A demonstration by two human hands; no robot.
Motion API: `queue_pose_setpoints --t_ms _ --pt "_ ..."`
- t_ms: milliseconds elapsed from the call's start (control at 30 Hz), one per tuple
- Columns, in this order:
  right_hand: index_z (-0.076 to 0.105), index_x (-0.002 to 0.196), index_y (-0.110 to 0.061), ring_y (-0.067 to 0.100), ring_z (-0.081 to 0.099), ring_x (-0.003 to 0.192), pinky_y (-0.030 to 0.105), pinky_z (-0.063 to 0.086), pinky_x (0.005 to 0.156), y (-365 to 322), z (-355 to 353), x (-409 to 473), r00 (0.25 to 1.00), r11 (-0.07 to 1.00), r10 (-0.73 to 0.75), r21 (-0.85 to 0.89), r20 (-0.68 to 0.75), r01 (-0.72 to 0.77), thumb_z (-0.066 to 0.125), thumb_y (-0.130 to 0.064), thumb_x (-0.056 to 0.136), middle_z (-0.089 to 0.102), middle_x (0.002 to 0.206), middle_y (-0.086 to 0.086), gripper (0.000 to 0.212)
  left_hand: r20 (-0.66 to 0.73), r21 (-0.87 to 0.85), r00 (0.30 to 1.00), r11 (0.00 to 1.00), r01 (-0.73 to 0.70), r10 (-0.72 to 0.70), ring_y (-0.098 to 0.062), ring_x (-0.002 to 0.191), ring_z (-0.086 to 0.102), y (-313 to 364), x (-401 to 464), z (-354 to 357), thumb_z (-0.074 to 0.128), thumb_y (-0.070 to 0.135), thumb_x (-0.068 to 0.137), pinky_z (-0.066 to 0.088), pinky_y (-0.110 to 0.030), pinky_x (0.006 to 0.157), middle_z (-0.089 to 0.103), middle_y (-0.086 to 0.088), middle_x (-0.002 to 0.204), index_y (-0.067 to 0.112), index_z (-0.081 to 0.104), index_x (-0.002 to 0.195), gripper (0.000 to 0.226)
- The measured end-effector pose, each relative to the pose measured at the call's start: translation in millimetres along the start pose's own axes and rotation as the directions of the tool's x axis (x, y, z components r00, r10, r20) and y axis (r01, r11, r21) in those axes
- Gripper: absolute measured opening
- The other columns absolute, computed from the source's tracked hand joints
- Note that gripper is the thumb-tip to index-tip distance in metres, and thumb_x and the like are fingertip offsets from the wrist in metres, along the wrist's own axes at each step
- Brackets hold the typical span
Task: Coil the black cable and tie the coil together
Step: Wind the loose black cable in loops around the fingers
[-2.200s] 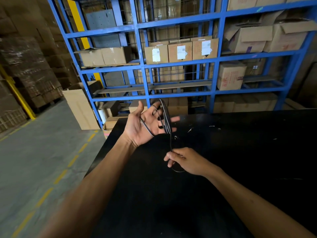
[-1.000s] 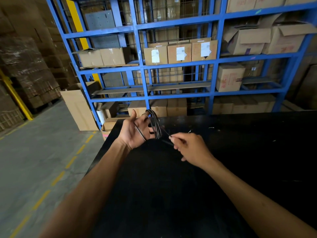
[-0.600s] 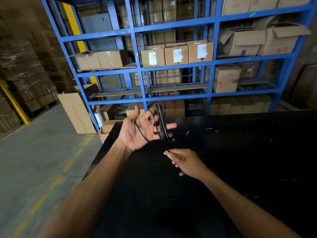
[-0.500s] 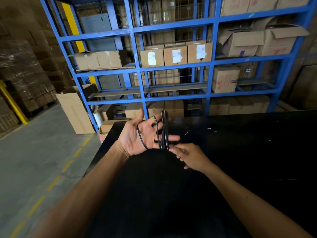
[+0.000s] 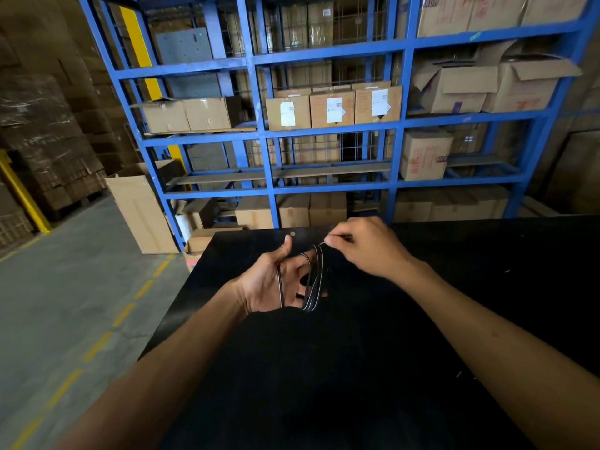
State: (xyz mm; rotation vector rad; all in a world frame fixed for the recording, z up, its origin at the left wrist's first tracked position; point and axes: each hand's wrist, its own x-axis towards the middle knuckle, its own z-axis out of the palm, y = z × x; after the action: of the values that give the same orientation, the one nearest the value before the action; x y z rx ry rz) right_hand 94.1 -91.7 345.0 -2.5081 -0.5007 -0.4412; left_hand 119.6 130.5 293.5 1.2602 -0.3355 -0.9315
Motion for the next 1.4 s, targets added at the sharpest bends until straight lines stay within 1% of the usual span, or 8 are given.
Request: queue_pose_setpoints --t_ms 167,367,700,767,833,933,1167,1400 --pt "0.074 0.113 -0.023 0.009 0.071 0.075 0.029 0.063 0.056 -9.5 35.4 -22.3 0.984 0.957 0.173 0.244 -0.035 -0.159 0.059 -0.027 0.101 0.070 0.090 -0.005 0.019 -0.170 -0.231 0.969 0.949 -0.214 0.177 -0.044 0.125 0.050 6.8 7.7 7.8 0.020 0.070 0.096 0.025 -0.065 0.111 0.043 -0.009 0.156 0.021 0.041 0.151 0.076" --pt "0.077 0.116 -0.027 0.007 0.069 0.081 0.039 0.062 0.071 -8.8 59.1 -32.1 0.948 0.950 0.215 0.273 -0.233 -0.149 0.073 -0.031 0.092 0.076 0.098 -0.006 0.025 -0.203 -0.375 0.936 0.860 -0.346 0.288 -0.047 0.131 0.050 10.8 11.3 11.2 0.027 0.068 0.096 0.032 -0.070 0.107 0.039 -0.013 0.157 0.017 0.034 0.154 0.078" --pt "0.074 0.117 -0.018 0.021 0.057 0.088 0.031 0.047 0.067 -27.5 70.0 -40.7 0.881 0.957 -0.106 -0.288 -0.462 -0.036 0.068 -0.029 0.092 0.062 0.099 0.005 0.029 -0.317 -0.403 0.882 0.792 -0.458 0.349 -0.048 0.123 0.054 27.0 12.1 28.7 0.033 0.060 0.097 0.033 -0.066 0.109 0.041 -0.017 0.154 0.015 0.044 0.140 0.064" --pt "0.075 0.114 -0.017 0.020 0.059 0.088 0.036 0.052 0.072 -30.1 70.5 -38.2 0.883 0.979 -0.048 -0.199 -0.466 -0.052 0.071 -0.025 0.091 0.065 0.096 0.004 0.025 -0.352 -0.403 0.873 0.787 -0.467 0.338 -0.047 0.120 0.058 27.0 11.4 32.8 0.034 0.059 0.096 0.033 -0.067 0.108 0.042 -0.016 0.154 0.011 0.040 0.149 0.071" --pt "0.078 0.109 -0.019 0.011 0.063 0.083 0.033 0.056 0.072 -33.7 65.6 -34.6 0.889 0.985 0.160 0.133 -0.430 -0.113 0.076 -0.021 0.089 0.071 0.092 -0.003 0.020 -0.383 -0.411 0.860 0.771 -0.486 0.338 -0.044 0.113 0.064 26.1 10.8 34.3 0.035 0.059 0.096 0.045 -0.065 0.097 0.040 -0.015 0.156 0.011 0.037 0.151 0.074" --pt "0.076 0.101 -0.019 -0.005 0.064 0.073 0.015 0.051 0.066 -33.2 58.6 -25.1 0.867 0.816 0.428 0.521 -0.256 -0.250 0.082 -0.023 0.084 0.069 0.081 -0.016 0.019 -0.433 -0.417 0.831 0.740 -0.527 0.349 -0.040 0.103 0.070 25.3 9.1 32.6 0.033 0.058 0.099 0.053 -0.059 0.084 0.044 -0.010 0.154 0.012 0.040 0.150 0.069" --pt "0.077 0.094 -0.024 0.001 0.063 0.073 0.027 0.056 0.068 -30.0 61.4 -22.8 0.890 0.896 0.337 0.393 -0.306 -0.205 0.083 -0.032 0.081 0.064 0.082 -0.010 0.016 -0.458 -0.387 0.809 0.737 -0.554 0.368 -0.031 0.088 0.063 29.2 5.7 33.4 0.030 0.059 0.101 0.056 -0.048 0.077 0.064 -0.006 0.133 0.012 0.065 0.125 0.064" --pt "0.081 0.108 -0.022 0.015 0.068 0.083 0.038 0.059 0.079 -21.4 55.8 -19.3 0.935 0.932 0.236 0.335 -0.265 -0.141 0.083 -0.029 0.082 0.072 0.092 0.002 0.026 -0.430 -0.369 0.815 0.748 -0.552 0.390 -0.040 0.127 0.056 25.4 7.0 29.0 0.024 0.059 0.101 0.040 -0.065 0.104 0.067 -0.008 0.132 0.011 0.052 0.142 0.069"
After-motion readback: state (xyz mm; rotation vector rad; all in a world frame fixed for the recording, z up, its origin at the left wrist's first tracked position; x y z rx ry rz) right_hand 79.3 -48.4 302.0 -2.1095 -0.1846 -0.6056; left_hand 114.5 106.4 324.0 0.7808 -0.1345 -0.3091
